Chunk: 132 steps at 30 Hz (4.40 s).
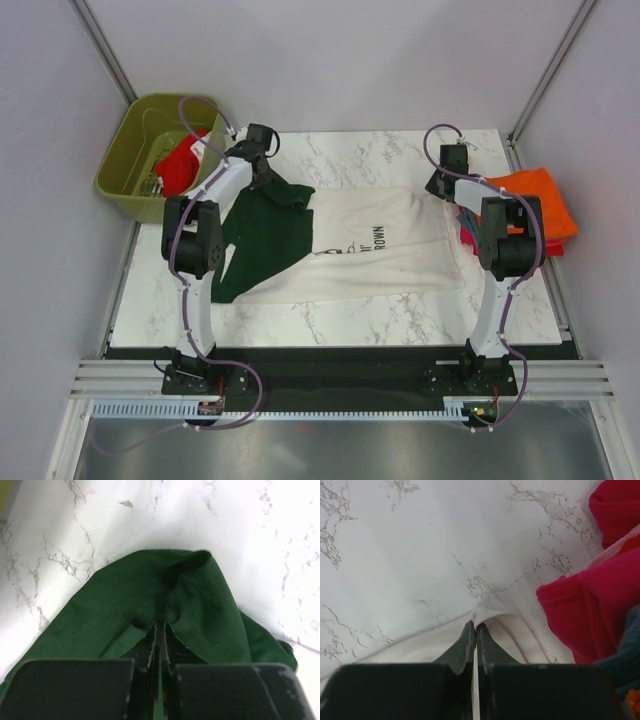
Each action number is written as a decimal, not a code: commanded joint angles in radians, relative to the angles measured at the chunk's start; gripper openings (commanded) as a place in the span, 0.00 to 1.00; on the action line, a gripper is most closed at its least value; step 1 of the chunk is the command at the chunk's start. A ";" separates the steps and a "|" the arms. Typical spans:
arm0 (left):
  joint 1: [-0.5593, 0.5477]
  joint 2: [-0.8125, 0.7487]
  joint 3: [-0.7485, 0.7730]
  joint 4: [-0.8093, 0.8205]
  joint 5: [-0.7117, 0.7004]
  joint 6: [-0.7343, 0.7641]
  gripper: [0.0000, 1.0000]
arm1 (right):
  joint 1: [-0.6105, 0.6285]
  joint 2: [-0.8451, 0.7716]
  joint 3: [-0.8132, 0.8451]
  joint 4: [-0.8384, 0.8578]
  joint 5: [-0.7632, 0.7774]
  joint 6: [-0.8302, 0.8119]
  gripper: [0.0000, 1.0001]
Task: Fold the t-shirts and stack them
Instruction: Fold the tshirt
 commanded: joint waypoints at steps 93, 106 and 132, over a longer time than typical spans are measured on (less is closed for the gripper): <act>-0.013 -0.701 -0.284 -0.143 0.123 -0.033 0.02 | -0.063 -0.257 -0.035 -0.240 -0.102 -0.065 0.00; -0.013 -0.873 -0.413 -0.168 0.198 -0.068 0.02 | -0.076 -0.389 -0.179 -0.251 -0.076 -0.071 0.00; -0.010 -1.088 -0.614 -0.258 0.330 -0.068 0.02 | -0.076 -0.481 -0.411 -0.181 -0.018 -0.008 0.00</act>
